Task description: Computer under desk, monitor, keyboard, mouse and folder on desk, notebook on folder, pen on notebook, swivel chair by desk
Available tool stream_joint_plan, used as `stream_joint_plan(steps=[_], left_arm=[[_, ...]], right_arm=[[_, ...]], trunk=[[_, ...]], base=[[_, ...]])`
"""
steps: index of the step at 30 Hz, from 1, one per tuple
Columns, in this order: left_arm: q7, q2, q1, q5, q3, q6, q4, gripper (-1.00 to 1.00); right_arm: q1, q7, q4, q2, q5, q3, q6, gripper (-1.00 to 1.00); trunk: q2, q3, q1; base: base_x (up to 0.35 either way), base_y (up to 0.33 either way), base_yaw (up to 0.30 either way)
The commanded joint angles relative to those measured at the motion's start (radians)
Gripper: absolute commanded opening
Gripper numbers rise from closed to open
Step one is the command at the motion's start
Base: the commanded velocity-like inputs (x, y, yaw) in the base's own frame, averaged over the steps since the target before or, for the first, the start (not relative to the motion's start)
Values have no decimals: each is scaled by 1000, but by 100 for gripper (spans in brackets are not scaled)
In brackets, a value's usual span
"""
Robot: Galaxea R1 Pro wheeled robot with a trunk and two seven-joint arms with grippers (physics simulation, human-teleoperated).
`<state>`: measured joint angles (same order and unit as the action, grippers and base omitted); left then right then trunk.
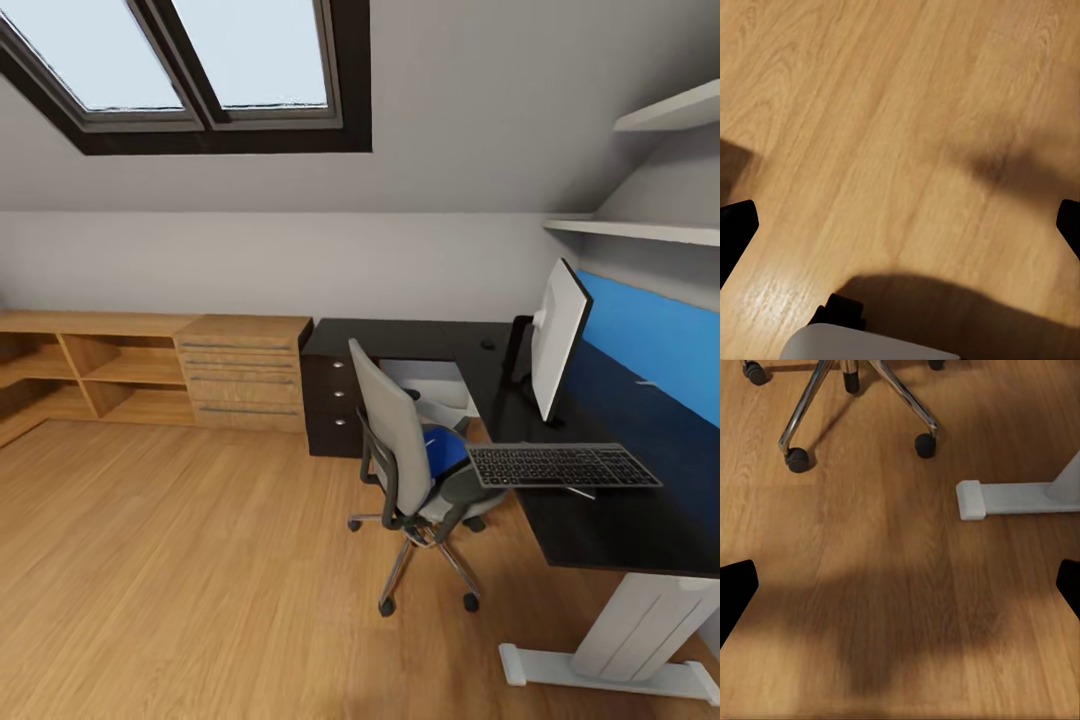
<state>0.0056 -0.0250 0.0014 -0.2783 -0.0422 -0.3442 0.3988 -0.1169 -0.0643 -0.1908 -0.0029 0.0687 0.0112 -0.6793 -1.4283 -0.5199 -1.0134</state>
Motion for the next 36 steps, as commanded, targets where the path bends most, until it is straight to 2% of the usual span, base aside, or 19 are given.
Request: stream_joint_plan(steps=[1,13,16,20,23,26,27,30,31,33,36], left_arm=[[1,-1,0,2,-3,-1,1,100],[5,1,0,1,-3,17,2,100],[56,0,0,1,-4,20,25,100],[172,-9,0,1,-2,26,88,100],[206,-21,0,5,0,49,140,100],[230,-36,0,34,4,140,235,100],[236,-41,0,54,4,209,292,100],[242,-46,0,79,5,319,380,100],[246,-48,0,88,5,384,432,100],[248,-50,0,96,5,451,485,100],[249,-51,0,99,5,485,508,100]], right_arm=[[-1,3,1,0,7,0,-3,100],[-1,5,1,5,8,-3,-5,100],[0,6,1,7,8,-12,-5,100],[-1,6,-10,9,9,-23,-5,100],[-1,4,-28,22,10,-24,-3,100],[-7,1,-76,42,14,-24,4,100],[-13,-1,-104,48,16,-24,6,100],[-28,-3,-145,54,17,-24,9,100],[-46,-4,-165,56,19,-24,14,100],[-83,-5,-182,58,21,-23,35,100],[-123,-6,-189,58,22,-20,70,100]], trunk=[[-8,-4,-4],[-92,-42,-50],[-113,-51,-61],[-141,-64,-77],[-162,-73,-88],[-183,-82,-100],[-190,-86,-104],[-211,-95,-115],[-218,-98,-119],[-232,-104,-127],[-253,-114,-138]], base=[[-1,1,0],[0,0,0],[0,0,0],[0,0,0],[0,0,0],[0,0,0],[0,0,0],[0,0,0],[0,0,0],[0,0,0],[0,0,0]])
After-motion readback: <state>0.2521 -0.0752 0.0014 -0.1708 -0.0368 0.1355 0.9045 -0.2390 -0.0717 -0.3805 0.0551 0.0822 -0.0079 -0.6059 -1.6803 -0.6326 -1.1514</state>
